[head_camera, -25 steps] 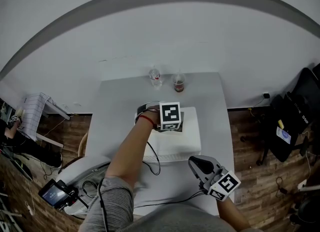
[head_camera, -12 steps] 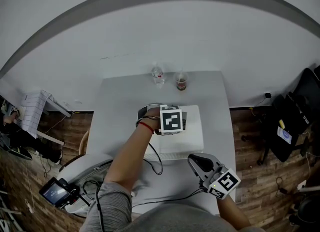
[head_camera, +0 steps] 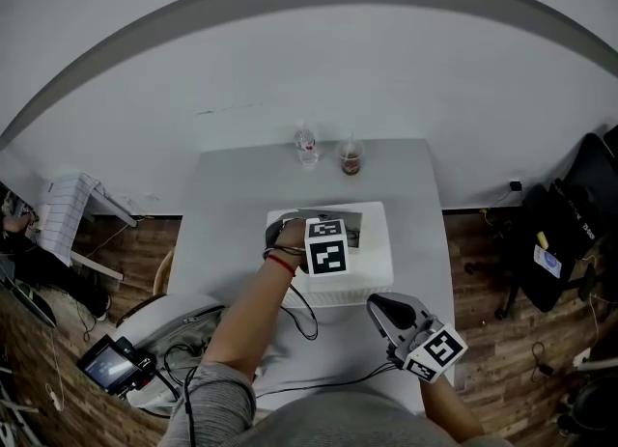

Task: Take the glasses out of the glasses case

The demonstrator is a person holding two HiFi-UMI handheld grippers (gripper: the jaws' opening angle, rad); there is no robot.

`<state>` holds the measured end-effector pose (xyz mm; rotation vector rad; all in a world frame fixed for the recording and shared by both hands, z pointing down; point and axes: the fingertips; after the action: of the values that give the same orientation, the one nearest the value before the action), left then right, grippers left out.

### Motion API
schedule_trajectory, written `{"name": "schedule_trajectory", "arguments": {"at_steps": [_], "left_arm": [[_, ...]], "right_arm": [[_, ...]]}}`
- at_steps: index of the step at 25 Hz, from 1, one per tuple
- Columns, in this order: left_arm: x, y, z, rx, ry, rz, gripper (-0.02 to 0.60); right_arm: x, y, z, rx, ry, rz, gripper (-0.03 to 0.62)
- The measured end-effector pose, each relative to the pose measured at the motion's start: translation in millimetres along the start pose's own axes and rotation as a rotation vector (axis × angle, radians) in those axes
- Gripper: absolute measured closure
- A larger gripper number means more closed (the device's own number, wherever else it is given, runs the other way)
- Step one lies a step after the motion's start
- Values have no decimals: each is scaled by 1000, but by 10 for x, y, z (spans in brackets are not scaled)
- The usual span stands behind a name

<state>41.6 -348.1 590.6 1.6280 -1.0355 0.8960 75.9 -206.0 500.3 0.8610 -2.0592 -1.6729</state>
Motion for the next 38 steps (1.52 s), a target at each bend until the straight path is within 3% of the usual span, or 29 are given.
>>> {"name": "schedule_trajectory", "arguments": {"at_steps": [7,14,25,30,38], "left_arm": [[-108,-39,26,-55,-56,-65,552],[-363,-91,102,-134,-193,-193,552],[-1000,-268,41,-281,-389,-474,552],[-1305,-389,-39,-359,-473,-654,552],[-1718,-550,-379,-469,-508,-941,552]], "right_arm": [[-18,-51,36,-9,3,-3,580],[-51,-86,83,-23,3,0,580],[-56,-89,181,-40,-11,6,580],[-64,-130,239,-49,-15,4,580],[-78,-170,322,-64,-8,0,579]]}}
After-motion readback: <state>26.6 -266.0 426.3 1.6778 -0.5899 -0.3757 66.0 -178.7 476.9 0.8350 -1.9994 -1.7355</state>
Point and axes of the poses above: the fingertips, and each gripper's own axes: x forward along the fingers, z to its left, y out of its underside, and after that the axes turned 5 degrees about -z, right-handed
